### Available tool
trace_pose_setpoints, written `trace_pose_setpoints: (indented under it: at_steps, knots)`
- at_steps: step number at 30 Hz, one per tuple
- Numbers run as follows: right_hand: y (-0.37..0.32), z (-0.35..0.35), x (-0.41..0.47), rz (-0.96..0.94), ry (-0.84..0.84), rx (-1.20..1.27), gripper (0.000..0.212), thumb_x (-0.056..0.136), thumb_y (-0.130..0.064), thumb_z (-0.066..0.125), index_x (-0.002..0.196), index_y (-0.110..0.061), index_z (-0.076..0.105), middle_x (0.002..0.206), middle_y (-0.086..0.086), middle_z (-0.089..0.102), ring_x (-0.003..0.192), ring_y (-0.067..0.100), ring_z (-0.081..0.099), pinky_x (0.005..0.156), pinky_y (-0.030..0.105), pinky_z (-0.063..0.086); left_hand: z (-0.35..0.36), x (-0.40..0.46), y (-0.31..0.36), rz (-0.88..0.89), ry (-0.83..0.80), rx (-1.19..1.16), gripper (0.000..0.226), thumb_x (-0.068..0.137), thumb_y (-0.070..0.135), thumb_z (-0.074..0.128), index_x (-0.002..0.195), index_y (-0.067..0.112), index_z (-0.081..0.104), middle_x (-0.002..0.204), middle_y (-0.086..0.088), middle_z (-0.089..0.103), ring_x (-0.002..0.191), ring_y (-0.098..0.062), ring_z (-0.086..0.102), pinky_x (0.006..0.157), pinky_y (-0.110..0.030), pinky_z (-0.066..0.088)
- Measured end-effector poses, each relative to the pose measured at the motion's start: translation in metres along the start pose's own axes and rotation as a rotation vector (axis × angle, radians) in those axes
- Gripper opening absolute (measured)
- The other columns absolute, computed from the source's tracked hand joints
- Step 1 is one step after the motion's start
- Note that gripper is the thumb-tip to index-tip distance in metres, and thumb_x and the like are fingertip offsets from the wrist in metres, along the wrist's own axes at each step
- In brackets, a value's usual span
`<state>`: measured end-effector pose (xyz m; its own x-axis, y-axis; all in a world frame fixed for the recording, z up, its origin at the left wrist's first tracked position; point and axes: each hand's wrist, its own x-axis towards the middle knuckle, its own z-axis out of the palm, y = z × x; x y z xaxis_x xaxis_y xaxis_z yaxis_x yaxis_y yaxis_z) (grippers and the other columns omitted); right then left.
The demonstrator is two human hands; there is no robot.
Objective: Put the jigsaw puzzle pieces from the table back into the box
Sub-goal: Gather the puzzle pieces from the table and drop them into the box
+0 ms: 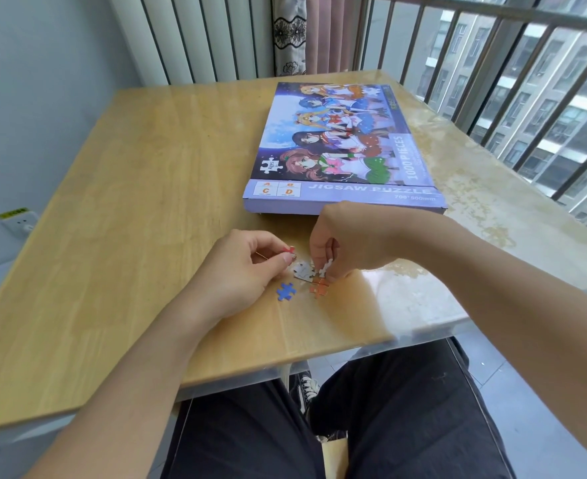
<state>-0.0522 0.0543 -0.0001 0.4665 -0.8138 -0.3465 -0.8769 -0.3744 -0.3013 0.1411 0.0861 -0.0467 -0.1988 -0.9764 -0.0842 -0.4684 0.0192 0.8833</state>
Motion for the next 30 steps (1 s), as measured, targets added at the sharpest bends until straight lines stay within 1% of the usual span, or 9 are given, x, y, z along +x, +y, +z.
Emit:
trace_pose_setpoints:
  at_steps: [3, 6, 8, 12, 15, 18, 20, 24, 30]
  knots:
    - [0.007, -0.003, -0.007, -0.016, 0.087, 0.133, 0.012, 0.076, -0.015, 0.085, 0.084, -0.020, 0.077, 0.068, -0.005, 0.071, 0.062, 0.012, 0.068, 0.059, 0.026, 0.053, 0.001, -0.003, 0.001, -0.054, 0.003, -0.237, 0.010, 0.096, 0.009, 0.063, 0.091, 0.009, 0.072, 0.078, -0.005, 0.076, 0.069, -0.011, 0.068, 0.060, -0.018, 0.053]
    - [0.006, -0.011, -0.012, -0.053, 0.276, 0.570, 0.019, 0.071, -0.007, 0.089, 0.086, -0.008, 0.078, 0.069, 0.007, 0.074, 0.056, 0.016, 0.068, 0.057, 0.026, 0.057, 0.006, -0.006, 0.003, -0.088, 0.009, -0.411, 0.011, 0.098, 0.003, 0.059, 0.103, 0.006, 0.069, 0.085, -0.013, 0.076, 0.073, -0.014, 0.071, 0.063, -0.019, 0.056]
    - [-0.004, -0.011, -0.010, -0.059, 0.293, 0.712, 0.022, 0.071, -0.006, 0.089, 0.089, -0.003, 0.076, 0.070, 0.010, 0.074, 0.058, 0.016, 0.070, 0.058, 0.023, 0.057, 0.009, -0.007, 0.006, -0.145, 0.031, -0.524, 0.013, 0.099, 0.004, 0.056, 0.105, 0.005, 0.068, 0.088, -0.015, 0.075, 0.076, -0.016, 0.073, 0.066, -0.022, 0.059]
    - [-0.017, -0.005, 0.002, -0.045, 0.390, 0.561, 0.026, 0.076, -0.005, 0.086, 0.099, -0.004, 0.075, 0.079, 0.008, 0.077, 0.065, 0.017, 0.074, 0.066, 0.031, 0.063, 0.009, -0.005, 0.015, -0.295, 0.049, -0.771, 0.024, 0.104, 0.011, 0.046, 0.098, 0.000, 0.066, 0.085, -0.019, 0.073, 0.074, -0.023, 0.073, 0.061, -0.025, 0.059]
    - [-0.015, -0.006, -0.003, -0.055, 0.463, 0.352, 0.029, 0.076, -0.011, 0.086, 0.103, -0.009, 0.076, 0.081, 0.001, 0.075, 0.062, 0.008, 0.070, 0.068, 0.025, 0.059, 0.006, -0.003, 0.013, -0.326, 0.067, -0.864, 0.024, 0.104, 0.015, 0.050, 0.097, -0.002, 0.065, 0.079, -0.016, 0.071, 0.068, -0.021, 0.071, 0.060, -0.024, 0.059]
    - [-0.006, 0.000, -0.014, -0.010, 0.257, 0.131, 0.027, 0.076, -0.016, 0.087, 0.100, -0.016, 0.077, 0.080, -0.004, 0.073, 0.069, 0.011, 0.068, 0.064, 0.018, 0.052, 0.000, -0.004, 0.007, -0.323, 0.075, -0.855, 0.018, 0.102, 0.010, 0.053, 0.102, -0.003, 0.066, 0.081, -0.014, 0.068, 0.062, -0.014, 0.067, 0.061, -0.020, 0.058]
    - [0.001, 0.007, -0.016, 0.031, 0.147, 0.088, 0.029, 0.073, -0.019, 0.089, 0.099, -0.022, 0.077, 0.085, -0.006, 0.073, 0.077, 0.011, 0.067, 0.065, 0.016, 0.050, -0.003, -0.005, 0.003, -0.316, 0.075, -0.826, 0.016, 0.100, 0.009, 0.055, 0.104, -0.004, 0.065, 0.080, -0.013, 0.067, 0.062, -0.013, 0.066, 0.062, -0.018, 0.058]
    - [0.008, 0.012, -0.014, 0.030, 0.171, 0.163, 0.024, 0.069, -0.018, 0.091, 0.088, -0.024, 0.076, 0.081, -0.005, 0.073, 0.075, 0.014, 0.068, 0.067, 0.023, 0.054, -0.003, -0.005, 0.004, -0.324, 0.039, -0.798, 0.021, 0.101, 0.014, 0.055, 0.103, -0.005, 0.066, 0.083, -0.018, 0.071, 0.068, -0.017, 0.071, 0.064, -0.022, 0.060]
    - [0.003, 0.007, -0.011, 0.013, 0.073, 0.083, 0.018, 0.078, -0.018, 0.085, 0.087, -0.026, 0.071, 0.084, -0.007, 0.071, 0.075, 0.009, 0.066, 0.064, 0.017, 0.050, 0.000, -0.007, 0.008, -0.314, 0.030, -0.768, 0.024, 0.103, 0.016, 0.053, 0.106, -0.005, 0.065, 0.089, -0.022, 0.071, 0.071, -0.020, 0.073, 0.068, -0.025, 0.062]
